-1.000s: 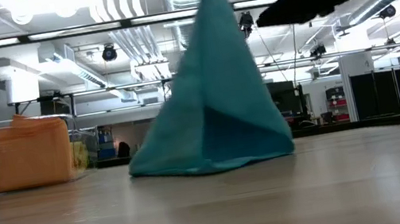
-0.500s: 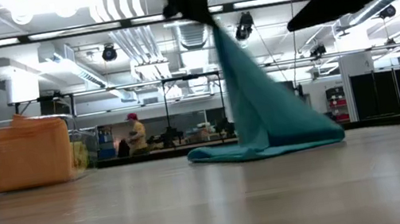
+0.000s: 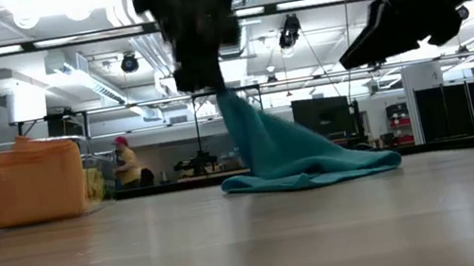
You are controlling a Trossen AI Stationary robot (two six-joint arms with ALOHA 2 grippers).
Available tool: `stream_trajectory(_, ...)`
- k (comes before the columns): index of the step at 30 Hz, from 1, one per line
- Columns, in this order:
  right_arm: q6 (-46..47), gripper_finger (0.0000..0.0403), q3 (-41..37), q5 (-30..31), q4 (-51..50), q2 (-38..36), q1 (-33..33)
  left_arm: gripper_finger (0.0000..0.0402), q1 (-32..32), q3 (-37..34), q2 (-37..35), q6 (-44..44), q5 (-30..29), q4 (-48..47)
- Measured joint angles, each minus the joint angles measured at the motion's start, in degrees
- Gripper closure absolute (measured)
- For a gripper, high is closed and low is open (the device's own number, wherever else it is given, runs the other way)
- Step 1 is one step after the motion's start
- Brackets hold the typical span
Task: Roll microfiber towels into tight, uniform cylinder then place into a basket
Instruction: Fold the blue microfiber towel
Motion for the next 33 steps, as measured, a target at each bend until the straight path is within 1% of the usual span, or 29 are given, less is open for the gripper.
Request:
stream_trajectory(1, -1.2, 0.0209, 0.2, 0.5, -0.1, 0.5, 0.0, 0.0401, -2.2, -0.1, -0.8, -1.3, 2.6, 0.4)
stream_trajectory(2, -2.0, 0.0209, 0.5, 1.5, -0.3, 1.0, 0.0, 0.0401, -4.5, 0.0, -1.6, -2.4, 3.6, 1.3)
stream_trajectory(6, -3.8, 0.0209, 2.1, 5.6, -0.3, 1.5, 0.0, 0.0401, -13.2, 3.0, -3.7, -2.6, 3.5, 3.5)
stream_trajectory(8, -4.4, 0.0209, 2.8, 6.0, -0.1, 1.1, 0.0, 0.0401, -16.5, 5.7, -4.4, -1.5, -0.5, 5.9)
stream_trajectory(10, -4.5, 0.0209, 3.1, 6.1, -0.5, 0.2, 0.0, 0.0401, -18.0, 9.4, -5.4, 1.5, -6.8, 7.8)
stream_trajectory(12, -4.5, 0.0209, 3.7, 6.0, 0.1, -0.4, 0.0, 0.0401, -17.9, 13.5, -6.2, 3.9, -14.8, 8.3)
stream_trajectory(14, -4.5, 0.0209, 3.4, 6.2, -0.4, -1.1, 0.0, 0.0401, -16.0, 17.0, -6.9, 5.8, -20.2, 11.2)
stream_trajectory(15, -4.5, 0.0209, 3.5, 6.1, -0.1, -1.1, 0.0, 0.0401, -14.5, 18.4, -7.0, 6.4, -21.4, 11.8)
stream_trajectory(18, -4.1, 0.0209, 2.9, 7.1, -0.6, -1.7, 0.0, 0.0401, -7.8, 20.2, -7.1, 4.7, -21.8, 13.5)
stream_trajectory(21, -2.5, 0.0209, 2.5, 7.1, -1.1, -1.7, 0.0, 0.0401, 0.3, 17.6, -7.0, -0.8, -21.8, 10.8)
stream_trajectory(24, -0.6, 0.0209, 2.6, 6.4, -2.4, -1.5, 0.0, 0.0401, 6.2, 11.1, -7.0, -3.6, -19.5, 9.4)
stream_trajectory(26, 0.8, 0.0209, 2.5, 4.8, -2.7, -1.3, 0.0, 0.0401, 7.9, 5.7, -7.0, -4.2, -18.1, 10.1)
stream_trajectory(29, 2.6, 0.0209, 2.5, -0.4, -2.3, -0.6, 0.0, 0.0401, 8.6, -2.6, -6.9, -4.2, -17.6, 14.5)
stream_trajectory(31, 3.1, 0.0209, 2.5, -4.1, -0.3, 0.6, 0.0, 0.0401, 8.6, -7.2, -6.9, -4.1, -17.4, 18.4)
stream_trajectory(33, 3.1, 0.0209, 2.6, -6.1, 3.0, 3.2, 0.0, 0.0401, 8.6, -10.3, -6.9, -4.0, -16.3, 21.6)
